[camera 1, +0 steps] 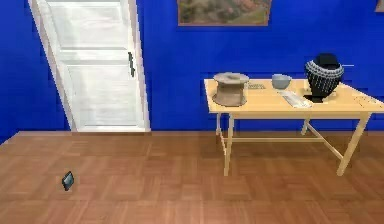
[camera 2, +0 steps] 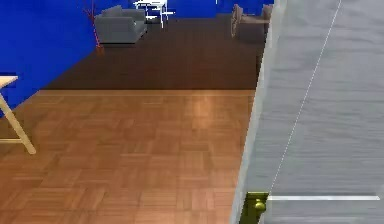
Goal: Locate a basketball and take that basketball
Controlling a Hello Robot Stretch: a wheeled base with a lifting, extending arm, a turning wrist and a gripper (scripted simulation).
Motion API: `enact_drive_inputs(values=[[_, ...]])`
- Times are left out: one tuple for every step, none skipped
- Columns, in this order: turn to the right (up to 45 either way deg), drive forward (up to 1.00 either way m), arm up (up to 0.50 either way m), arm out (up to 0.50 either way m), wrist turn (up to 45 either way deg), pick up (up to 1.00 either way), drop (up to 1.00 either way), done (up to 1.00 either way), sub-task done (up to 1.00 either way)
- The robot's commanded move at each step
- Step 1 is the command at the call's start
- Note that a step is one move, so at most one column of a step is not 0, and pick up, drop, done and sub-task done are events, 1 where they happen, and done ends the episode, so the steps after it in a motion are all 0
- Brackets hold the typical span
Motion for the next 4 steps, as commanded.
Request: enact_drive_inputs(values=[[-18.0, 0.0, 0.0, 0.0, 0.0, 0.0, 0.0, 0.0, 0.0], [0.0, 0.15, 0.0, 0.0, 0.0, 0.0, 0.0, 0.0, 0.0], [-45.0, 0.0, 0.0, 0.0, 0.0, 0.0, 0.0, 0.0, 0.0], [-45.0, 0.0, 0.0, 0.0, 0.0, 0.0, 0.0, 0.0, 0.0]])
